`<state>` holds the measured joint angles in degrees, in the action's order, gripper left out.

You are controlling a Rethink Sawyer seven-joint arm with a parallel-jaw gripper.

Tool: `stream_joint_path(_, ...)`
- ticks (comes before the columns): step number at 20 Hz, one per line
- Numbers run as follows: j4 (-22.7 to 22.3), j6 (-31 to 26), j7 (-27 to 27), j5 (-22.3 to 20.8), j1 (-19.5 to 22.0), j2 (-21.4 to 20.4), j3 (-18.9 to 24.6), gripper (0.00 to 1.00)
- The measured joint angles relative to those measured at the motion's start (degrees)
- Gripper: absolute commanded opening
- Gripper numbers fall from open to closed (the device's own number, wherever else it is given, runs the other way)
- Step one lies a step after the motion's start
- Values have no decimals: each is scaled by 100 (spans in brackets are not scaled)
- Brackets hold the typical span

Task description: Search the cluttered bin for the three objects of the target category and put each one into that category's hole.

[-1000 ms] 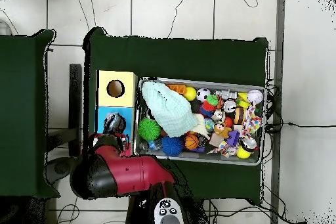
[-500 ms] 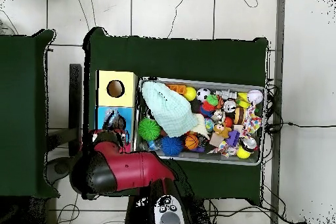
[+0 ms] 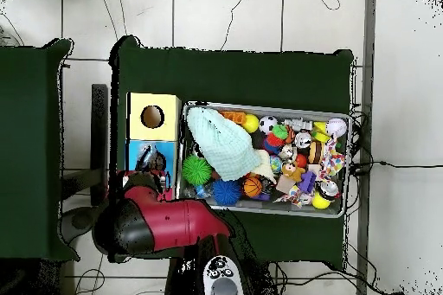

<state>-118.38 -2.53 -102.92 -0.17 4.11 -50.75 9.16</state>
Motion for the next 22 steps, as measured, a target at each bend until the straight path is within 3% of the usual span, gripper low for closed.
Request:
stream_joint_path(13, -7, 0, 0, 1, 0, 97, 0, 0)
stream_joint_path(22, -99, 0, 0, 0, 0, -68, 0, 0)
